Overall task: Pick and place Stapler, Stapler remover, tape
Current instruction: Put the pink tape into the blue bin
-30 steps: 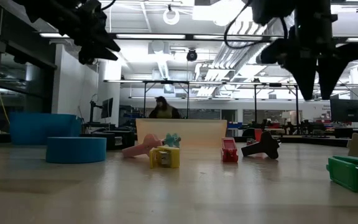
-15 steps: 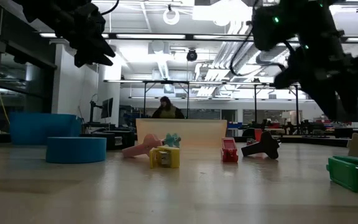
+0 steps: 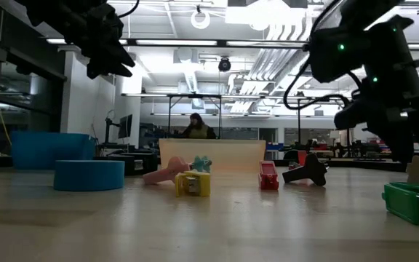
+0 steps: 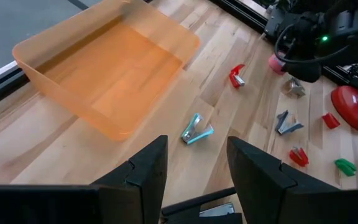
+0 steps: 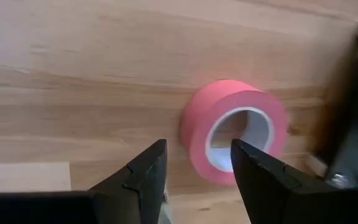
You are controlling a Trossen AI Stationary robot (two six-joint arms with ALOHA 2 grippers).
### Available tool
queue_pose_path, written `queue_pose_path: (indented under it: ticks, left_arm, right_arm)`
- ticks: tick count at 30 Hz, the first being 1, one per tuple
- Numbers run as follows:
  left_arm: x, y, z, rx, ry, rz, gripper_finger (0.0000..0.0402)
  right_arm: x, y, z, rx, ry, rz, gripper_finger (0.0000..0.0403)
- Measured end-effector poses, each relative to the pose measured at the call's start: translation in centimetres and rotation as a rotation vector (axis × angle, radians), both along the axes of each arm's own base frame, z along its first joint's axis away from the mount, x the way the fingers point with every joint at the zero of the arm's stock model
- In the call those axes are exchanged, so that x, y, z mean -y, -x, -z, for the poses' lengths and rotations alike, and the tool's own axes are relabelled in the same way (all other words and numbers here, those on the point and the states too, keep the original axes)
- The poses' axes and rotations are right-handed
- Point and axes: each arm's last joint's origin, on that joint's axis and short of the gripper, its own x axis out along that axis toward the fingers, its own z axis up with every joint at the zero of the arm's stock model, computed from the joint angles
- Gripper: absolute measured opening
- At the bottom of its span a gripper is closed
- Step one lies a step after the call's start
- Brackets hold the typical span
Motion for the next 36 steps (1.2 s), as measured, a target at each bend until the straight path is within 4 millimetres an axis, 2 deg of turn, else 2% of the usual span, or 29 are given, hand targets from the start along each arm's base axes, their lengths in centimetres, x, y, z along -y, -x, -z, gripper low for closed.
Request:
queue_pose_path:
  ticks: [5,9,13,20,26,30,36]
  left_arm:
    - [0.0,0.0,0.0,0.000,0.000,0.000,0.0163]
    - [0.0,0.0,0.0,0.000,0.000,0.000,0.0163]
    - [0.0,0.0,0.0,-0.001,0.001,-0.001,0.0163]
    - [0.0,0.0,0.1,-0.006,0.005,-0.002,0.0163]
    - [0.0,0.0,0.1,-0.005,0.008,-0.004,0.0163]
    - [0.1,0.0,0.1,0.000,0.018,0.007,0.0163]
    - [0.2,-0.1,-0.2,0.042,0.039,0.069,0.0163]
  right_arm:
    - [-0.1,0.2,1.5,0.057,-0.023,0.032,0.0169]
    - [-0.1,0.2,1.9,0.094,-0.032,0.047,0.0160]
    - [-0.1,0.0,1.8,0.103,-0.025,0.042,0.0127]
    - [-0.1,-0.3,1.8,0.136,-0.020,0.005,0.0033]
    - [0.0,-1.3,1.7,0.246,0.005,-0.025,0.0031]
    - [0.1,-3.4,0.1,0.428,0.089,-0.097,0.0031]
    - [0.9,-6.4,-4.8,0.754,0.239,-0.281,0.0031]
